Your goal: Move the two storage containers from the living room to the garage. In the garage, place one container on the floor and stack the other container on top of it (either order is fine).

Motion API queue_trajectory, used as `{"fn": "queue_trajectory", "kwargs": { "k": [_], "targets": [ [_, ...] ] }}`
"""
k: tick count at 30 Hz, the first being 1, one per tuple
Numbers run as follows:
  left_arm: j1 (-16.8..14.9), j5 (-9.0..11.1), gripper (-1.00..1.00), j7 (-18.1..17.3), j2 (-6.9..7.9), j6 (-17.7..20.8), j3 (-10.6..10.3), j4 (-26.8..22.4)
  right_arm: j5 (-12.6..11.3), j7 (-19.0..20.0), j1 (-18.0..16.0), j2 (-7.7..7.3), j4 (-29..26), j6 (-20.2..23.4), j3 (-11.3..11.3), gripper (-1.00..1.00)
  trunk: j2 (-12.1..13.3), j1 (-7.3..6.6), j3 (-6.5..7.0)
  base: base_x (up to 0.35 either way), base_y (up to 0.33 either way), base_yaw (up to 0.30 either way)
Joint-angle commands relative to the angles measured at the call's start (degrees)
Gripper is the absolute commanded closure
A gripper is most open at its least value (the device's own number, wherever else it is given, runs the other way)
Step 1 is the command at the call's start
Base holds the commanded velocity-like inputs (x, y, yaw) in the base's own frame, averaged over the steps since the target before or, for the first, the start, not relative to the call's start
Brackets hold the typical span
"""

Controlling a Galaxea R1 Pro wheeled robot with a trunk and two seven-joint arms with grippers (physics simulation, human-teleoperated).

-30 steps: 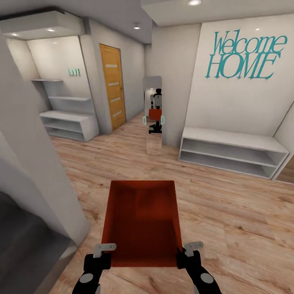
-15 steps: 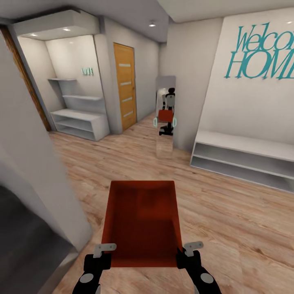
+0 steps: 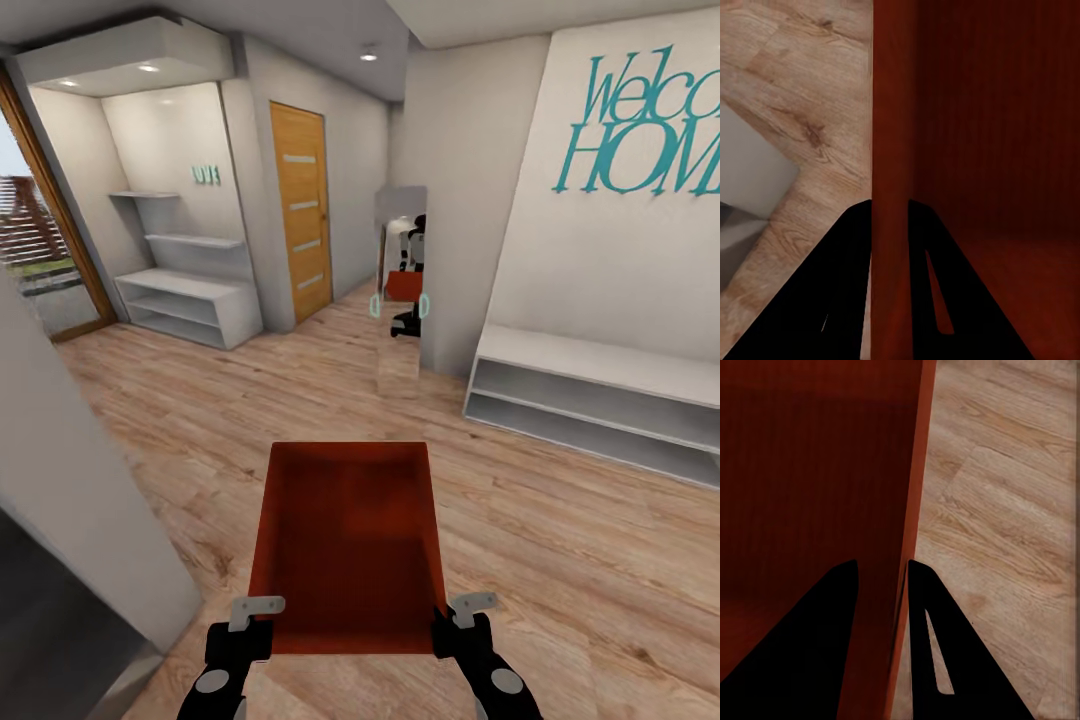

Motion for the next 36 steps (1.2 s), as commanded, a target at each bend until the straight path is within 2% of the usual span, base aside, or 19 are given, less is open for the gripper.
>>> {"fn": "queue_trajectory", "kwargs": {
  "k": [1, 7, 28, 36],
  "targets": [
    [-0.04, -0.97, 1.00, 0.56, 0.00, 0.57, 1.81, -0.14, 0.38, 0.31, -0.03, 0.01, -0.20, 0.35, 0.01, 1.00, -0.12, 0.06, -0.12, 0.307, -0.196, 0.000],
    [-0.01, -0.97, 1.00, 0.55, 0.00, 0.55, 1.81, -0.16, 0.38, 0.31, 0.00, 0.01, -0.20, 0.35, 0.01, 1.00, -0.12, 0.06, -0.12, 0.318, -0.111, 0.000],
    [-0.02, -0.97, 1.00, 0.38, 0.01, 0.57, 1.81, -0.14, 0.38, 0.31, 0.02, 0.01, -0.20, 0.33, 0.01, 1.00, -0.12, 0.06, -0.12, 0.329, -0.003, 0.000],
    [-0.02, -0.97, 1.00, 0.12, 0.08, 0.56, 1.81, -0.14, 0.38, 0.31, 0.03, 0.01, -0.20, 0.34, 0.01, 1.00, -0.12, 0.06, -0.12, 0.321, 0.120, 0.000]
  ]
}}
